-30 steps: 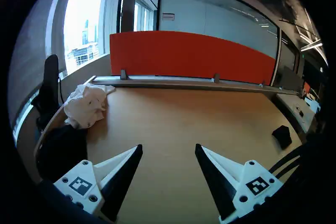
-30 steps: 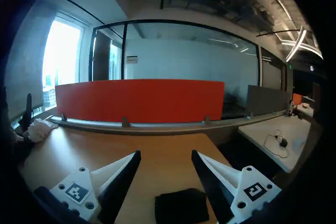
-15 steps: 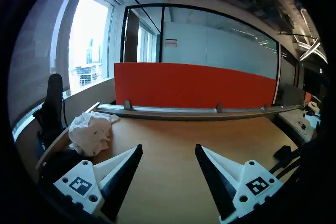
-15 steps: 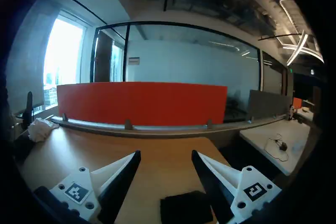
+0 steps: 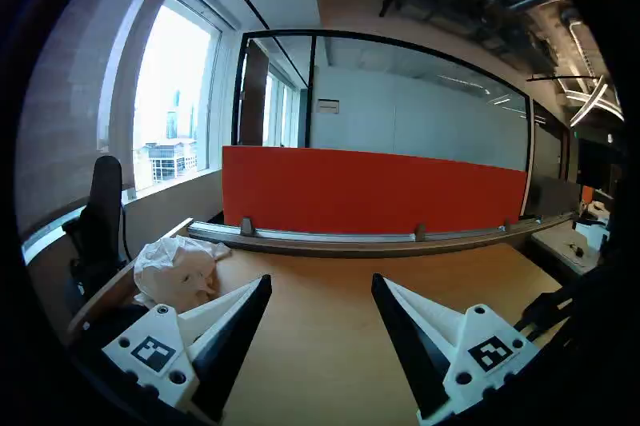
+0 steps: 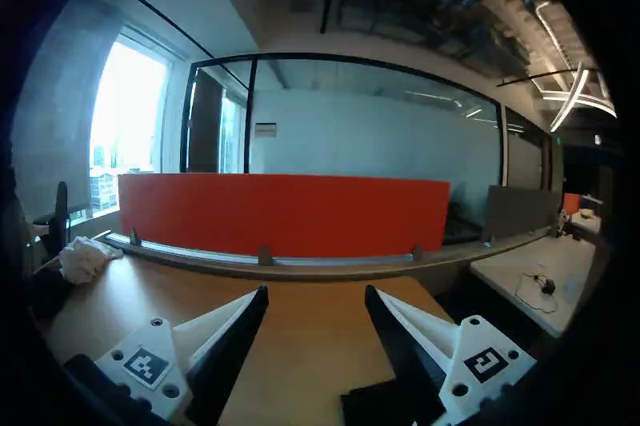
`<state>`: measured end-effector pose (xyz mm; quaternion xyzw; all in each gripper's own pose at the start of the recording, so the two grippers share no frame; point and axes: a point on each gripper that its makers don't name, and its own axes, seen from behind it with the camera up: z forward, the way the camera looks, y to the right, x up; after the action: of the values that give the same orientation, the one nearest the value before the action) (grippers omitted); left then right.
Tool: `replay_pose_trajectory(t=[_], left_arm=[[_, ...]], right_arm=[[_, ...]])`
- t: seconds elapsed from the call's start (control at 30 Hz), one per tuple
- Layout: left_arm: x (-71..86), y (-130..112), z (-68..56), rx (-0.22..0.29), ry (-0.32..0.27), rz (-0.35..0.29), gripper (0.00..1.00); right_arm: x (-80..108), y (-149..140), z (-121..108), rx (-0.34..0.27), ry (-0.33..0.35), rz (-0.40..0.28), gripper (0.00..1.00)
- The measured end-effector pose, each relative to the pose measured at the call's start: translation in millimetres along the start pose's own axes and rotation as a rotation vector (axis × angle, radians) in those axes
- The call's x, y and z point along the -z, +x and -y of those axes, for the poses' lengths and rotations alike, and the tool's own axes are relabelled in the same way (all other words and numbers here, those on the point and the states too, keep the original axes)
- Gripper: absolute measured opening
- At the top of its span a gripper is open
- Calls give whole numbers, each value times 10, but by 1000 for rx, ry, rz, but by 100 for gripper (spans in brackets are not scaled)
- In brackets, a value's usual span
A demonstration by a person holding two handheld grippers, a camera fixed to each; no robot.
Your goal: Fold towel
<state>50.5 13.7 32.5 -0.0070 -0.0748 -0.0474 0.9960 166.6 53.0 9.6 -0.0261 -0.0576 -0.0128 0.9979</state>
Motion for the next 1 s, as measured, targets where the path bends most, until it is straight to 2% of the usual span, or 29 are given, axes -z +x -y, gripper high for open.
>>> replay_pose_trajectory(t=[0.2,0.37,0.6,1.0], left_arm=[[-2,17,95,16,2,-7,93],[-3,32,139,22,-3,-15,93],[-18,40,165,29,-6,-20,93],[-12,39,142,31,-9,-30,93]], right_arm=[[-25,115,338,-12,33,-21,93],[-45,124,515,-15,42,-22,93],[-61,184,688,-26,57,-34,94],[-72,233,905,-48,86,-37,93]])
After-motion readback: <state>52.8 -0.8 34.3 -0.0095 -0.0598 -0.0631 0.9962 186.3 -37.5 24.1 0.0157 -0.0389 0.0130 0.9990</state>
